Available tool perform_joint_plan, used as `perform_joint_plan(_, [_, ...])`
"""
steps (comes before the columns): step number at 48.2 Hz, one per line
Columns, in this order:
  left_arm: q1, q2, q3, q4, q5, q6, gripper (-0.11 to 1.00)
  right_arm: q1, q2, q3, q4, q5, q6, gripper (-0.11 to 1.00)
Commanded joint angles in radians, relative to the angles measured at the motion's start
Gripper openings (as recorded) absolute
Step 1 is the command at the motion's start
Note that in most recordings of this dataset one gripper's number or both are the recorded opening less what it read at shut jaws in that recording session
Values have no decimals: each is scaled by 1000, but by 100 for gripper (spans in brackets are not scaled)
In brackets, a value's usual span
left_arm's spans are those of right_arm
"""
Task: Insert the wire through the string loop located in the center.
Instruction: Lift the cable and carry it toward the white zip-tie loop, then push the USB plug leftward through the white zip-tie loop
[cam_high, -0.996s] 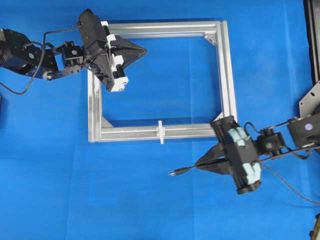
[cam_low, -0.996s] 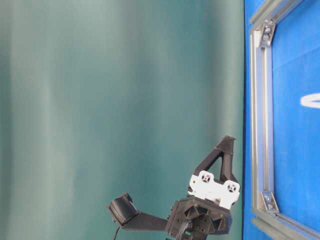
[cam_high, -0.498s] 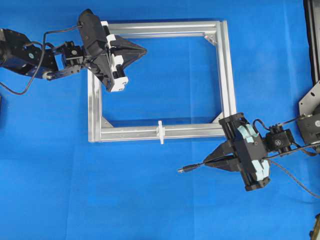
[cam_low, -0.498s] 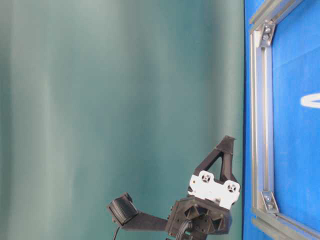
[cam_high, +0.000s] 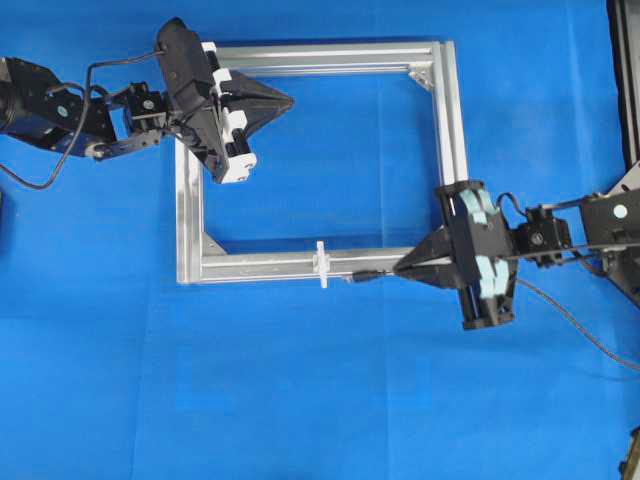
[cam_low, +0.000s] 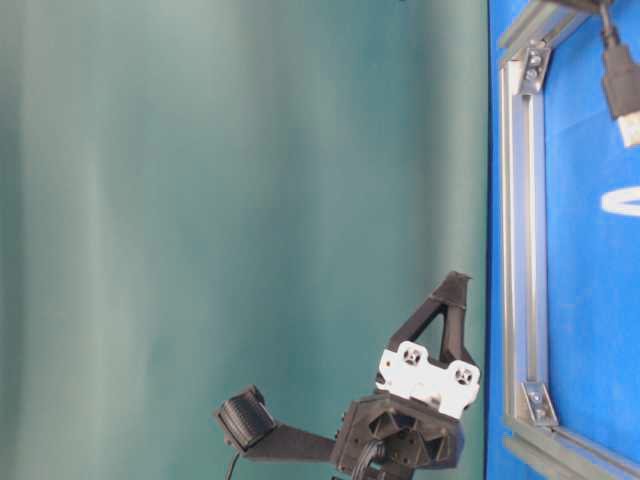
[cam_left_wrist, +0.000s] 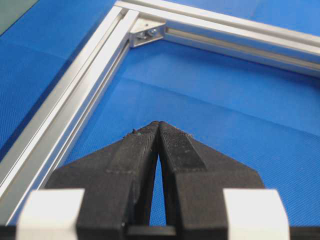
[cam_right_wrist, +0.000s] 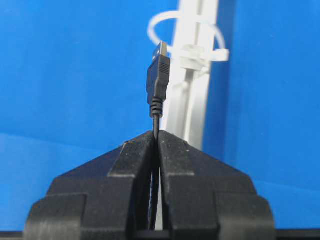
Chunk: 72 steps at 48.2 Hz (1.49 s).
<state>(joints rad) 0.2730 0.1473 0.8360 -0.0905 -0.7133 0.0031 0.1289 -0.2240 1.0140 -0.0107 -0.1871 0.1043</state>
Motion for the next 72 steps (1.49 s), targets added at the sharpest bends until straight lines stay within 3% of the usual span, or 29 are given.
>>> perform_joint_plan(1, [-3, -29, -9, 2, -5, 0, 0, -20, 2, -8, 3, -18, 0, -2])
perform_joint_plan(72, [-3, -29, -9, 2, -5, 0, 0, -44, 9, -8, 3, -23, 0, -2])
